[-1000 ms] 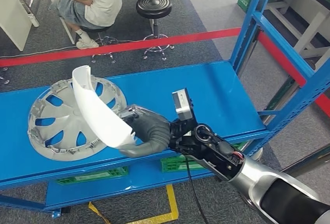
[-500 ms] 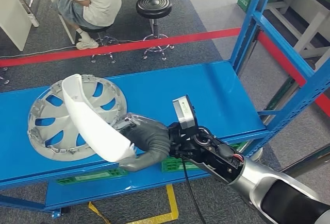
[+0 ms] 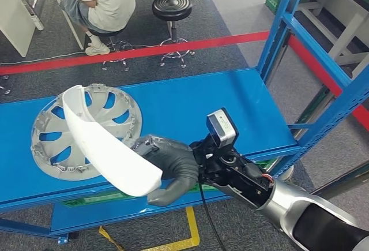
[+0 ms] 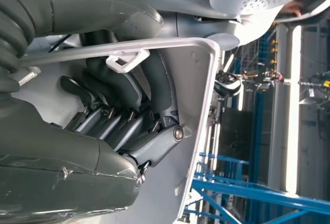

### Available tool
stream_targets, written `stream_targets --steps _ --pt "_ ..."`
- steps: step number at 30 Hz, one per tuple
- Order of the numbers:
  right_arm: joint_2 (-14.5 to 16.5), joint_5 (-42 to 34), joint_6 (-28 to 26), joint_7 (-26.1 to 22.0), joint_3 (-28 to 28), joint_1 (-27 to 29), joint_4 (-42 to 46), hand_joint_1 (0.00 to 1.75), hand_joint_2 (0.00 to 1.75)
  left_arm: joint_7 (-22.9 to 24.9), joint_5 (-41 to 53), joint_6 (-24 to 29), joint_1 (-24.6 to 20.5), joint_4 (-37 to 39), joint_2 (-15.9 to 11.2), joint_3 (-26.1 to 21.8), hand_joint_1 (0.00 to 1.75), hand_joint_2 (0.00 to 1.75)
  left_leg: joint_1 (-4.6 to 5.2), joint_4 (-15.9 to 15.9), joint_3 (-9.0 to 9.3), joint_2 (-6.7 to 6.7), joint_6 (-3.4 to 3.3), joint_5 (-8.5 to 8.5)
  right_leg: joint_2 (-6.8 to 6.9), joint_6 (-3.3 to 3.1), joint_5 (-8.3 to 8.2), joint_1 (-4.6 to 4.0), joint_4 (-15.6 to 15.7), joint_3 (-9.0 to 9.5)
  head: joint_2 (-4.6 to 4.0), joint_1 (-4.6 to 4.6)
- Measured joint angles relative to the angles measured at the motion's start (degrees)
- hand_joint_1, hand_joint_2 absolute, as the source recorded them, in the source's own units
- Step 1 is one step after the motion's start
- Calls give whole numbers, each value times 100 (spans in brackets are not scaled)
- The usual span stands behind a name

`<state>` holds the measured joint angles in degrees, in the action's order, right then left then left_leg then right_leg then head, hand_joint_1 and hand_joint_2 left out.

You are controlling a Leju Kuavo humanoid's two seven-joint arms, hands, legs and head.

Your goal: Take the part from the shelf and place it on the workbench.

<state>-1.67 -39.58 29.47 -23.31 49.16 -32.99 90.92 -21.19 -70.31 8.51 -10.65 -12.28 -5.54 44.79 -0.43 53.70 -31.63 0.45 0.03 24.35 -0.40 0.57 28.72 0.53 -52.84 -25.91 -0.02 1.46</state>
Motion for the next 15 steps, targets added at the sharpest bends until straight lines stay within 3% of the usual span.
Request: stream_targets --steps 15 --pt "1 11 6 -2 0 33 52 168 175 8 -11 9 2 0 19 -22 0 175 0 0 0 0 0 0 0 0 0 0 0 0 0 0"
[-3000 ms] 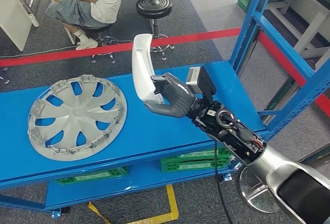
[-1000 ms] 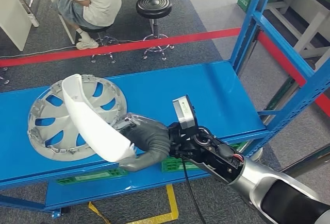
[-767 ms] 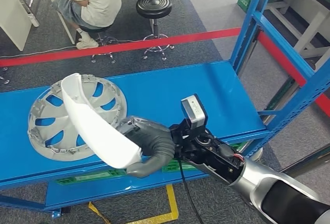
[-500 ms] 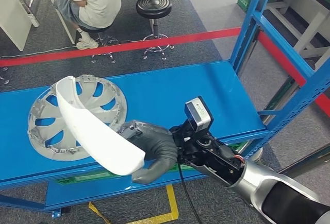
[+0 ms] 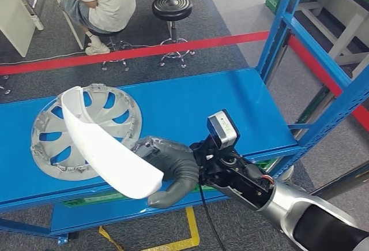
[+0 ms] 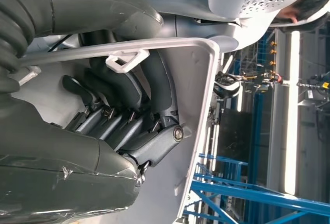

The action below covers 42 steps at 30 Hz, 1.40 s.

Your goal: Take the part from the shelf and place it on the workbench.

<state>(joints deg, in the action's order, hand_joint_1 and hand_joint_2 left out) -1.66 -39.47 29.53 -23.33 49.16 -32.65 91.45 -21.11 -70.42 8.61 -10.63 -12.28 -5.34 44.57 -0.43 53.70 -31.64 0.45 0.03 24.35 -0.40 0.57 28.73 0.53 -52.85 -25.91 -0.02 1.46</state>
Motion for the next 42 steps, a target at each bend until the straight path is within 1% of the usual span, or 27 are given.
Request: stream_targets --steps 9,42 --pt "-1 -11 -33 6 0 0 0 166 175 5 60 112 0 0 3 -2 0 175 0 0 0 0 0 0 0 0 0 0 0 0 0 1" --pt "-2 -204 -93 2 0 4 0 166 175 84 -42 44 40 0 14 -16 0 175 0 0 0 0 0 0 0 0 0 0 0 0 0 1"
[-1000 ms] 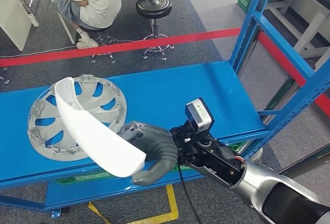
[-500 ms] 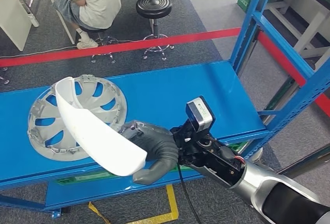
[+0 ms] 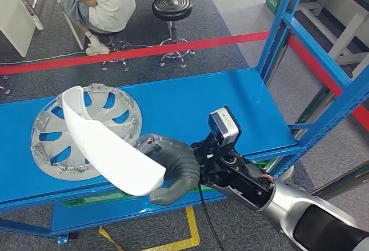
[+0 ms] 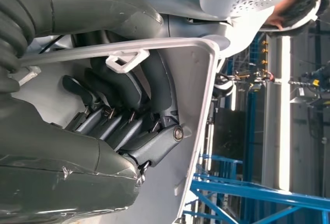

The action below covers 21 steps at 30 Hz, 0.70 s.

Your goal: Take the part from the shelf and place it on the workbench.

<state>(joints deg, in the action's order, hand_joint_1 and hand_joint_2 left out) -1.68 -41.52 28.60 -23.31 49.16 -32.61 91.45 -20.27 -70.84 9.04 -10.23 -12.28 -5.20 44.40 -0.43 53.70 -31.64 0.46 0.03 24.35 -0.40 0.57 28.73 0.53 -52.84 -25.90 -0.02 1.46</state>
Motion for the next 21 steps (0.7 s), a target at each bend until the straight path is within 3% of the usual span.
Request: stream_targets --steps 8,21 --pt "-1 -184 -505 255 -23 3 -65 166 175 17 -23 5 16 0 4 -20 0 175 0 0 0 0 0 0 0 0 0 0 0 0 0 0" --pt "-1 -105 -1008 242 -128 1 -252 166 175 29 -55 48 64 0 8 -30 0 175 0 0 0 0 0 0 0 0 0 0 0 1 0 0"
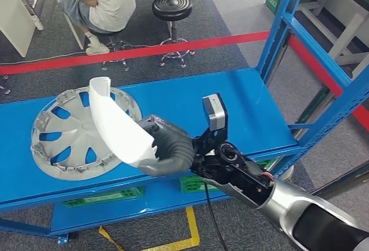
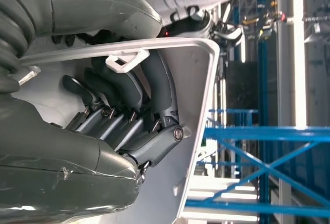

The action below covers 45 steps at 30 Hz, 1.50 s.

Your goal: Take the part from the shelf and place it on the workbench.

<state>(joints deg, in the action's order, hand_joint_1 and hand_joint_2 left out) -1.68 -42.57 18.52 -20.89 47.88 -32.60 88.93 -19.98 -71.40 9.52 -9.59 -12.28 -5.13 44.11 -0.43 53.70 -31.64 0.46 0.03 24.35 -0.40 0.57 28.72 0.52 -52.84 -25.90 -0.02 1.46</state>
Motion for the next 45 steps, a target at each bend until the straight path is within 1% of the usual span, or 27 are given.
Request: stream_targets --steps 8,23,28,35,45 --pt "0 92 -214 -107 -44 1 -102 166 175 54 32 10 52 0 8 0 0 175 0 0 0 0 0 0 0 0 0 0 0 -2 0 0" --pt "-2 97 -71 -178 -78 5 -150 166 175 64 0 12 87 0 31 -2 0 175 0 0 0 0 0 0 0 0 0 0 0 -1 0 0" --pt "-2 102 30 -196 -76 -4 -150 166 175 68 15 11 86 0 37 -2 0 175 0 0 0 0 0 0 0 0 0 0 0 -1 0 0" --pt "8 60 305 -276 -38 -86 -168 166 175 74 13 10 79 0 45 0 0 175 0 0 0 1 0 0 0 0 0 0 0 2 0 0" --pt "209 -2 536 -374 75 -211 -317 166 175 74 -3 12 70 0 54 0 0 175 0 0 0 1 0 0 1 0 0 0 -1 2 0 0"
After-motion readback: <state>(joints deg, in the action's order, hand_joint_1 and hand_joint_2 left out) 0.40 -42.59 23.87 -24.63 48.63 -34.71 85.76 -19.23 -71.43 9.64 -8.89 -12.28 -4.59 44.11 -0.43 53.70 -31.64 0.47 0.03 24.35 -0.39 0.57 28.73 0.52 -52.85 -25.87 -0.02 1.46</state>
